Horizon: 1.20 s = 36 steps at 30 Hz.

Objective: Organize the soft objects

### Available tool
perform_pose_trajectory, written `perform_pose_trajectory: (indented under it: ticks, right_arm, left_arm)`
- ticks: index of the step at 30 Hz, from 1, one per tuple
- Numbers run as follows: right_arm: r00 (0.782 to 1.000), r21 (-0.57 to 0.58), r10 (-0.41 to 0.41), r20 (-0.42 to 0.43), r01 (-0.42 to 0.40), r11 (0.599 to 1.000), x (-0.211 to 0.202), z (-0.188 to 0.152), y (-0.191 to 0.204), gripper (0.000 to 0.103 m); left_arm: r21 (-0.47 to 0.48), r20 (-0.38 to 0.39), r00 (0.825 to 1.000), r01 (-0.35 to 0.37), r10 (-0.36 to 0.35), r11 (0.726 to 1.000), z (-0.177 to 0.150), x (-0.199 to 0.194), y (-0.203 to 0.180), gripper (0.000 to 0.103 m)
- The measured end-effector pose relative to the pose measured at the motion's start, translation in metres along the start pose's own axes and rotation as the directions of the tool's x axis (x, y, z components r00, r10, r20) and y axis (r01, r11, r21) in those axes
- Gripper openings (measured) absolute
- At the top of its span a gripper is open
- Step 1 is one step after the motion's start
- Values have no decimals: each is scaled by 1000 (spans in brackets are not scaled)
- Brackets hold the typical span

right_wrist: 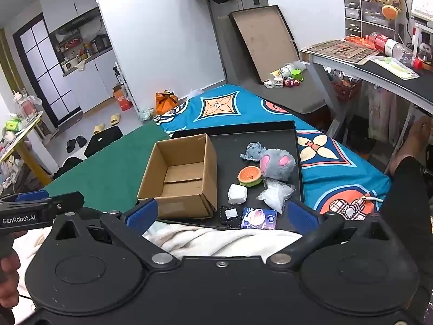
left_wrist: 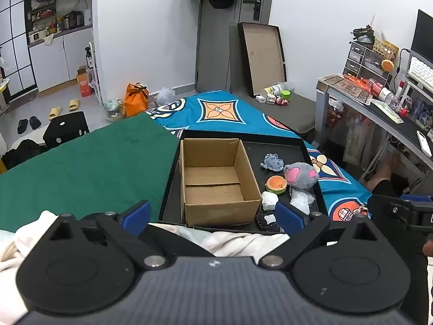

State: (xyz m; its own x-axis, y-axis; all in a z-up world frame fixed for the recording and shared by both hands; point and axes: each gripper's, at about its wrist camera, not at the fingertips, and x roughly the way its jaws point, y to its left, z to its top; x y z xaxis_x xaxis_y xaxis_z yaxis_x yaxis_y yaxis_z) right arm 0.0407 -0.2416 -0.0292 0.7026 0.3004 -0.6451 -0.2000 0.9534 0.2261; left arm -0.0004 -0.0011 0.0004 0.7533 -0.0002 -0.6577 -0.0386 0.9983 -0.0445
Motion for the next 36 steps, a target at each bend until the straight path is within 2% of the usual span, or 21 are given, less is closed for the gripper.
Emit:
perform_pose_trajectory:
  ticks: [9,10,16,20,23,36]
  right_arm:
    - [1000,19,1,20,-1,1000,-13,-4,-9,103]
    - [1000,18,-4,21,4,1000,-14,-8,-6,103]
    - [999,11,19,38,-20,1000,-18,-7,-9,103]
    - [1000,15,-8,26,8,1000,-16,-4,-10,103]
    - [999,24,2,47,-3,1000,-21,-6,-12,103]
    - [999,6,-5,35,5,1000,-20,-7,-10,103]
  left_arm:
    - [4,24,1000,15,-15,1000,-8,-16,1,97]
    - [7,3,1000,11,-11,1000,-3,-9,-2,97]
    - [6,14,1000,7,-7,1000,-2,-14,-6,97]
    - [-21,17,1000,12,-12,1000,0,-13,-4,97]
    - [-11,20,1000,13,-13,1000,-1,-15,-5,97]
    - [3,11,1000,5,-5,1000,0,-16,-10,97]
